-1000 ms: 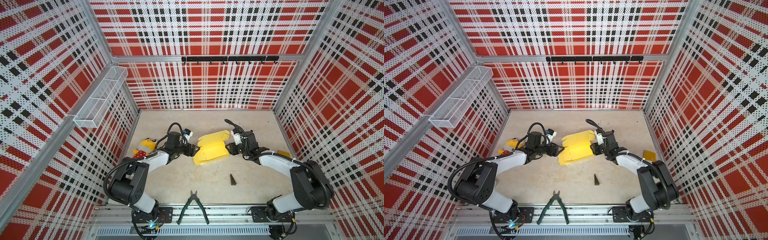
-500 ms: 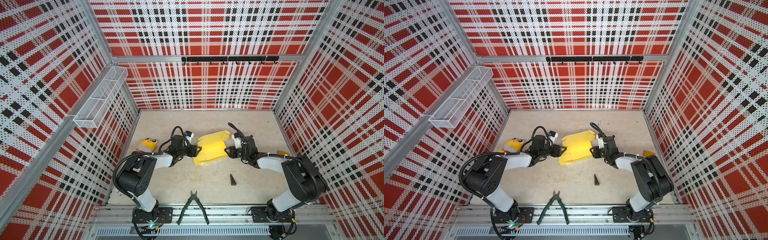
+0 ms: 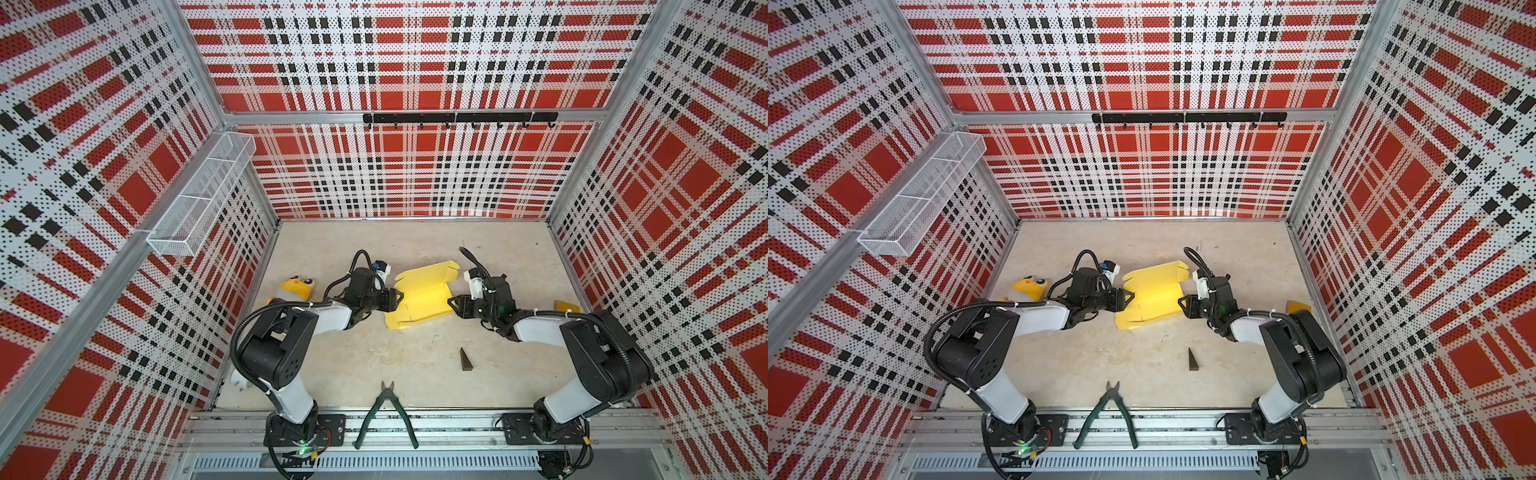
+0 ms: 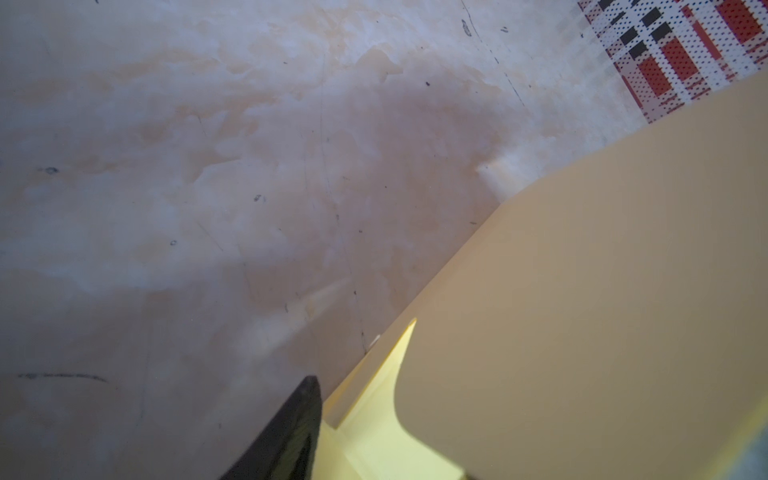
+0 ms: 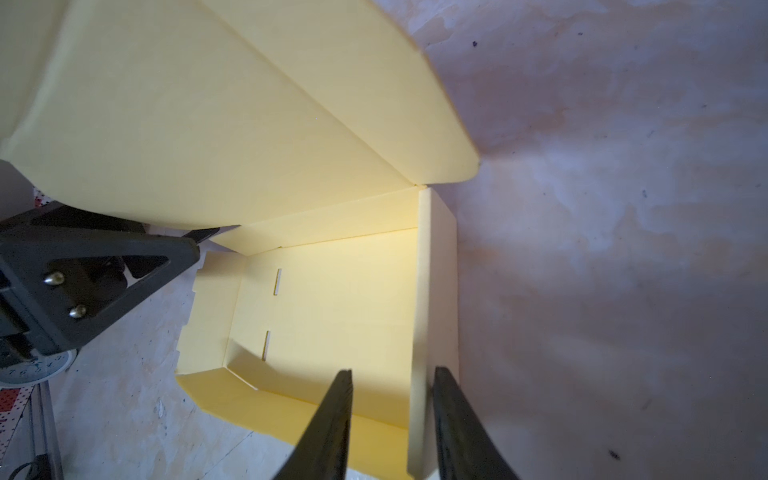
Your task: Fold the paper box
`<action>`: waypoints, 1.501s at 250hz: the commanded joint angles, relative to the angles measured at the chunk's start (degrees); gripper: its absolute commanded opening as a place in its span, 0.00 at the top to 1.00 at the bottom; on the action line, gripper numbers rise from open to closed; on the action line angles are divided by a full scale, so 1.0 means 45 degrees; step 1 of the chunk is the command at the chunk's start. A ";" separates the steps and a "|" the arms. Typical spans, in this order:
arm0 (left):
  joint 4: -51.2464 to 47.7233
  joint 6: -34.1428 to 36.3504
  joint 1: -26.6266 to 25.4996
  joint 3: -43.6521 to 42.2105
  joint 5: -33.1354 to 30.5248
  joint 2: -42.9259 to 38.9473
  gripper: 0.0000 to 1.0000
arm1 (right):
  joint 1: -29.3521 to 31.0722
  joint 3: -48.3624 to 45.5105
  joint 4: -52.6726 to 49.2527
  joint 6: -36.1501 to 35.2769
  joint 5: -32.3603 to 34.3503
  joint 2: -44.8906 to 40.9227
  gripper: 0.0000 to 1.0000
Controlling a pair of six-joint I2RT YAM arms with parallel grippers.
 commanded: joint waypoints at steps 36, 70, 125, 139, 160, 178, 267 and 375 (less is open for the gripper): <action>-0.0961 0.0369 -0.0083 0.0913 -0.0283 0.0528 0.44 | 0.0111 -0.0283 0.0984 0.0283 -0.0138 0.0286 0.66; -0.1509 -0.0126 -0.0245 0.0997 -0.0441 0.0504 0.52 | 0.0275 -0.0209 0.1199 0.0342 -0.0150 0.0435 0.67; -0.2467 -0.0325 -0.0566 0.1224 -0.0933 0.0382 0.53 | 0.0543 -0.0227 0.1399 0.0890 -0.0050 0.0498 0.67; -0.2699 -0.0503 -0.0591 0.1289 -0.1143 0.0348 0.56 | 0.0624 -0.0246 0.1435 0.0936 0.0015 0.0487 0.68; -0.2990 -0.0882 -0.0559 0.1403 -0.1354 0.0320 0.59 | 0.0754 -0.0285 0.1533 0.1055 0.0096 0.0508 0.68; -0.3050 -0.1189 -0.0554 0.1426 -0.1367 0.0299 0.59 | 0.0896 -0.0305 0.1686 0.1177 0.0137 0.0574 0.68; -0.3109 -0.3279 -0.0544 0.1700 -0.0814 0.0123 0.57 | 0.1736 -0.0410 0.2437 0.2147 0.1005 0.0705 0.69; -0.1970 -0.3944 -0.0571 0.1388 -0.0207 0.0025 0.55 | 0.2325 -0.0625 0.3027 0.2803 0.1793 0.0735 0.70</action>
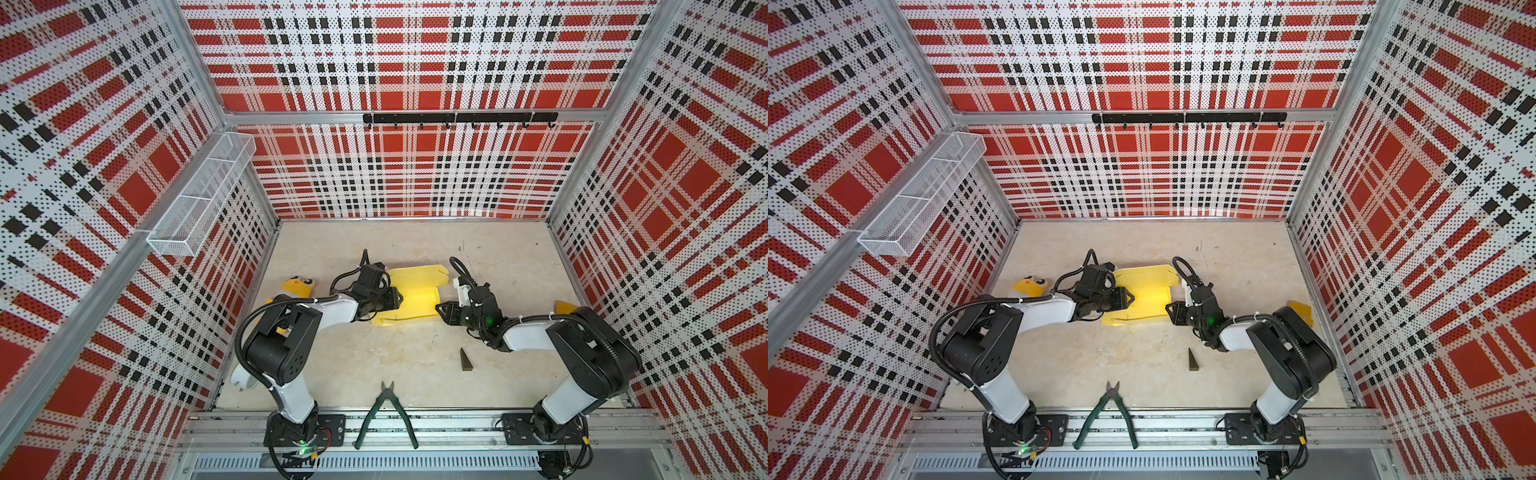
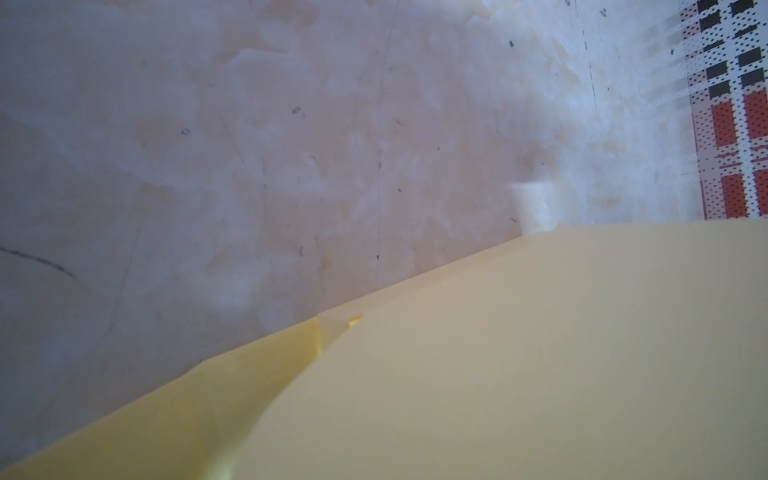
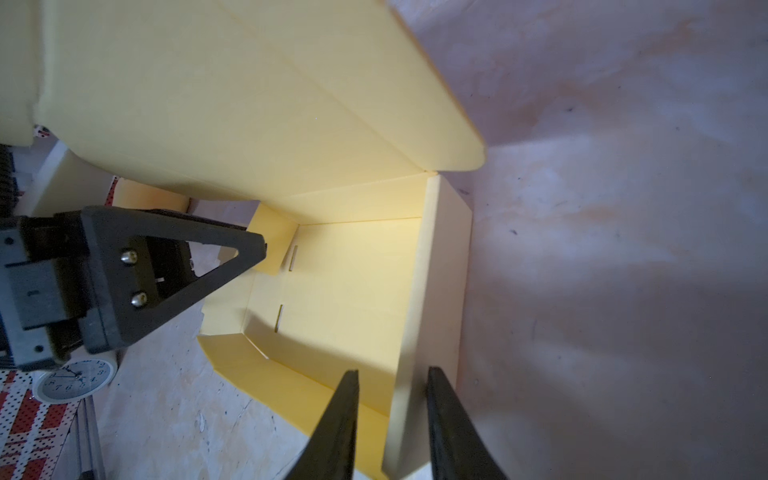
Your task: Fold the paper box
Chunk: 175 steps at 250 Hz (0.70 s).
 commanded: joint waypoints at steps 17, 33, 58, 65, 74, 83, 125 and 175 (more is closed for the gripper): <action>0.1182 -0.0622 -0.0059 0.0053 0.0686 -0.0353 0.55 | 0.0307 -0.0118 0.1029 0.0327 0.0313 0.0208 0.70; 0.1443 -0.0711 -0.0064 -0.0016 0.0802 -0.0314 0.55 | 0.0323 -0.0113 0.1036 0.0320 0.0353 0.0205 0.70; 0.1593 -0.0690 -0.0057 -0.0067 0.0836 -0.0236 0.56 | 0.0354 -0.0119 0.1024 0.0340 0.0412 0.0232 0.71; 0.1661 -0.0675 -0.0057 -0.0090 0.0811 -0.0206 0.56 | 0.0348 -0.0118 0.1035 0.0348 0.0412 0.0239 0.71; 0.1670 -0.0642 -0.0049 -0.0116 0.0801 -0.0187 0.56 | 0.0373 -0.0127 0.1026 0.0373 0.0412 0.0225 0.71; 0.1753 -0.0653 -0.0043 -0.0158 0.0830 -0.0160 0.57 | 0.0372 -0.0146 0.1055 0.0371 0.0429 0.0230 0.72; 0.1903 -0.0630 -0.0039 -0.0169 0.0900 -0.0056 0.57 | 0.0396 -0.0173 0.0859 0.0344 0.0640 0.0085 0.72; 0.1897 -0.0510 -0.0033 -0.0164 0.0910 -0.0058 0.52 | 0.0395 -0.0037 0.0296 0.0327 0.1089 -0.0164 0.72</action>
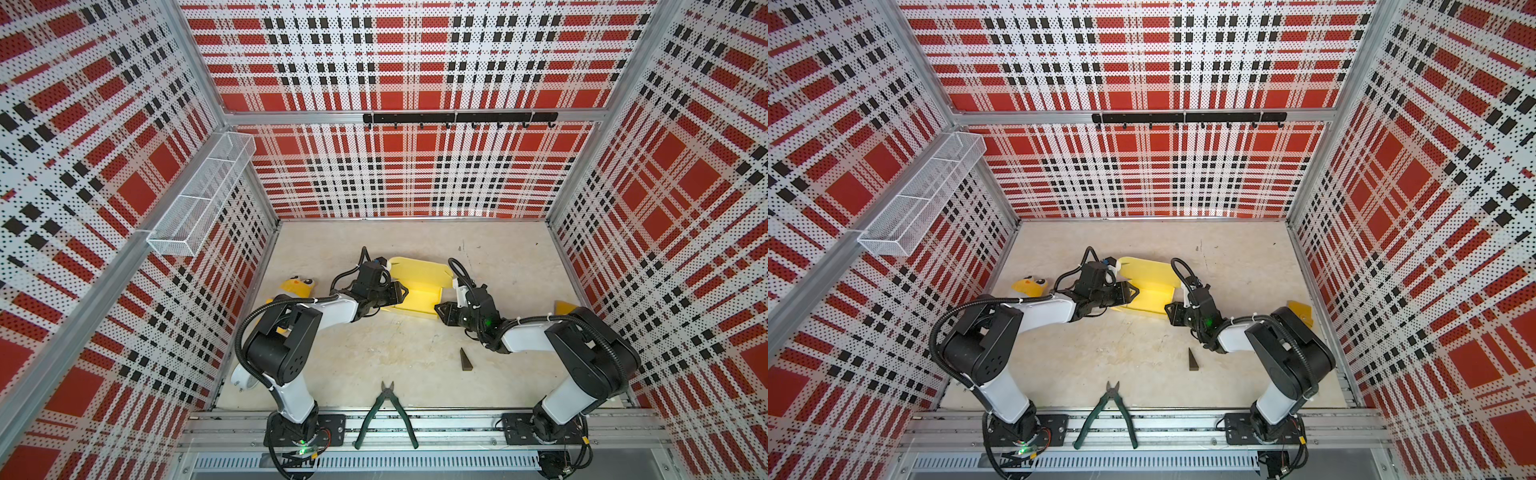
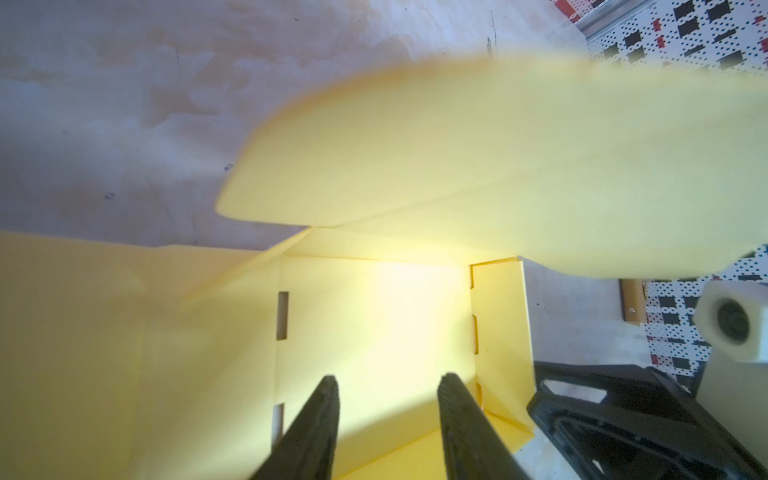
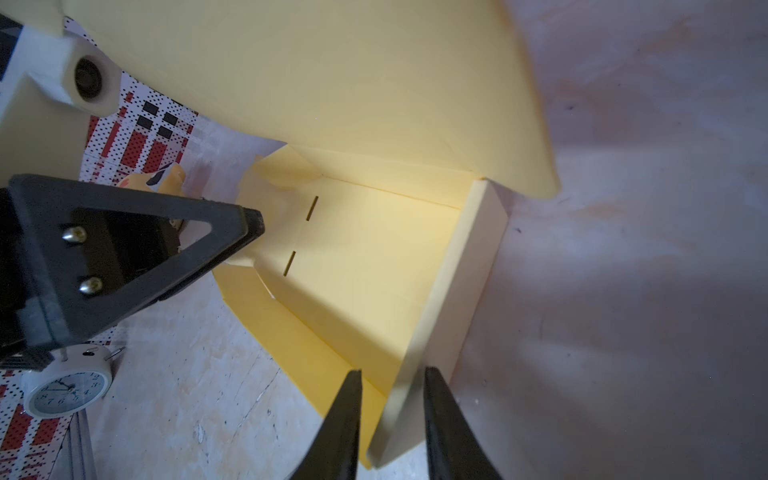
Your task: Fold the paper box
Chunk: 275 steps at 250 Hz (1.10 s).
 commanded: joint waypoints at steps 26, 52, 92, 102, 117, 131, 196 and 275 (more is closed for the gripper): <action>-0.0250 0.0213 0.0029 -0.0032 -0.0073 -0.0370 0.48 | 0.0072 0.0214 -0.0400 -0.0044 0.0644 -0.0334 0.72; -0.1375 0.0923 0.0239 0.0161 -0.0190 -0.1237 0.44 | 0.0031 0.0397 -0.1146 -0.0200 0.1006 -0.0644 0.71; -0.2550 0.1641 0.0876 -0.0230 -0.0038 -0.2559 0.41 | -0.0220 0.0525 -0.1758 -0.0336 0.1276 -0.0951 0.70; -0.2547 0.1410 0.1071 -0.0560 -0.0062 -0.2789 0.41 | -0.0300 0.0526 -0.1749 -0.0355 0.1260 -0.0959 0.69; -0.2334 0.0807 0.1328 -0.1007 -0.0134 -0.2935 0.42 | -0.0350 0.0642 -0.1734 -0.0348 0.1271 -0.0871 0.69; -0.2175 0.0566 0.1420 -0.1183 -0.0047 -0.2934 0.42 | -0.0373 0.0803 -0.1745 -0.0399 0.1240 -0.0726 0.69; -0.2258 -0.0005 0.0846 -0.1133 0.0332 -0.2867 0.42 | -0.0381 0.1374 -0.1824 -0.0387 0.1269 -0.0051 0.70; -0.2872 -0.0288 0.0808 -0.1227 -0.0182 -0.2740 0.42 | -0.0419 0.1792 -0.2228 -0.0540 0.1554 0.0456 0.71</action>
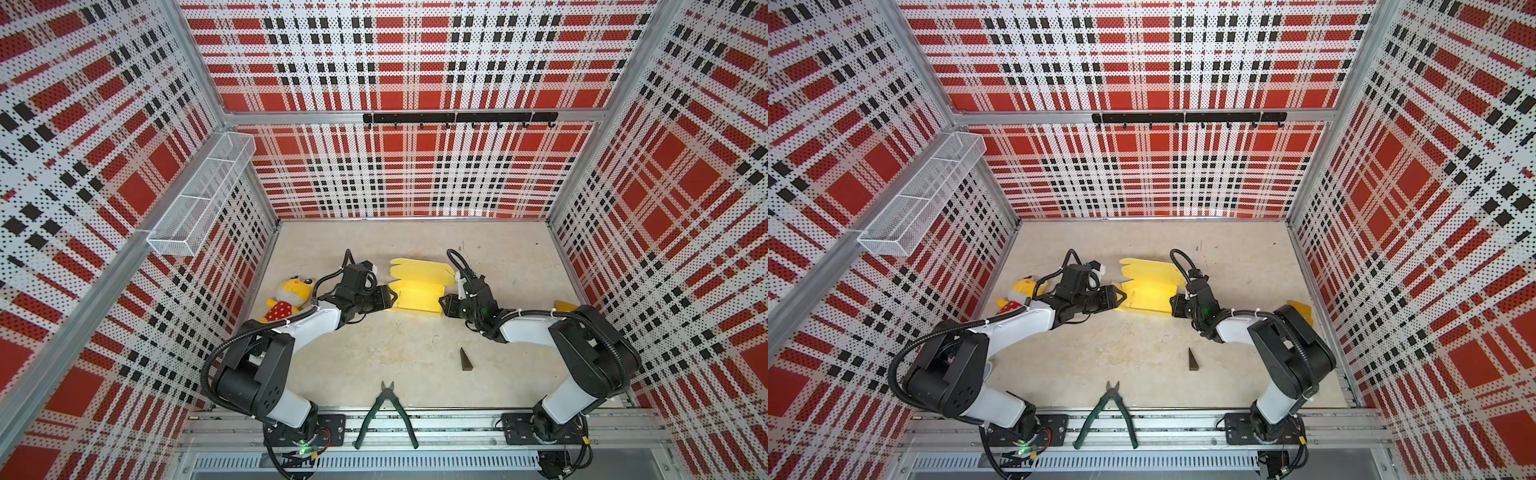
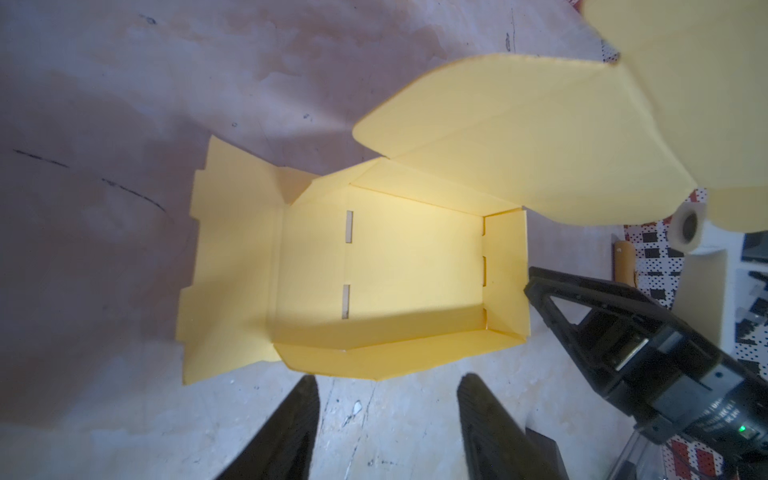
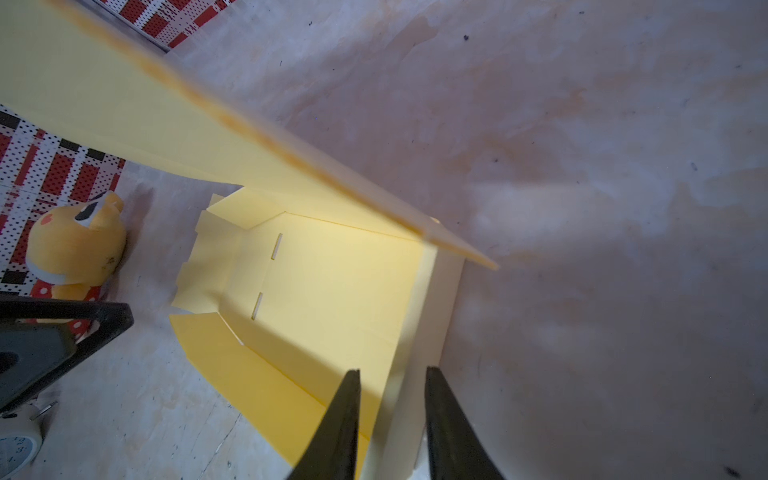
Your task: Fold the paper box
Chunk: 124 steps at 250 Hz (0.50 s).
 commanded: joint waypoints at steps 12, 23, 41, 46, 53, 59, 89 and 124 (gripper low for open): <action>-0.0268 -0.0343 -0.0017 -0.0106 -0.0387 0.0173 0.42 | -0.0047 0.0343 0.0230 -0.0129 0.0203 0.0443 0.71; -0.0268 -0.0387 -0.0046 -0.0096 -0.0373 0.0288 0.42 | -0.0053 0.0369 0.0225 -0.0134 0.0184 0.0528 0.72; -0.0186 -0.0277 -0.0155 0.0015 -0.0190 0.0533 0.42 | -0.0047 0.0389 0.0274 -0.0104 0.0115 0.0578 0.72; -0.0125 -0.0233 -0.0186 0.0063 -0.0087 0.0595 0.42 | -0.0050 0.0389 0.0284 -0.0100 0.0105 0.0603 0.72; -0.0017 -0.0165 -0.0280 0.0108 0.0050 0.0673 0.42 | -0.0044 0.0389 0.0294 -0.0082 0.0087 0.0637 0.73; 0.0027 -0.0134 -0.0338 0.0138 0.0097 0.0748 0.42 | -0.0047 0.0366 0.0306 -0.0101 0.0067 0.0645 0.73; 0.0083 -0.0180 -0.0416 0.0187 -0.0083 0.0986 0.43 | -0.0049 0.0335 0.0294 -0.0096 0.0024 0.0690 0.74; 0.0265 -0.0404 -0.0358 -0.0006 -0.0232 0.1208 0.44 | -0.0056 0.0309 0.0304 -0.0085 -0.0066 0.0662 0.76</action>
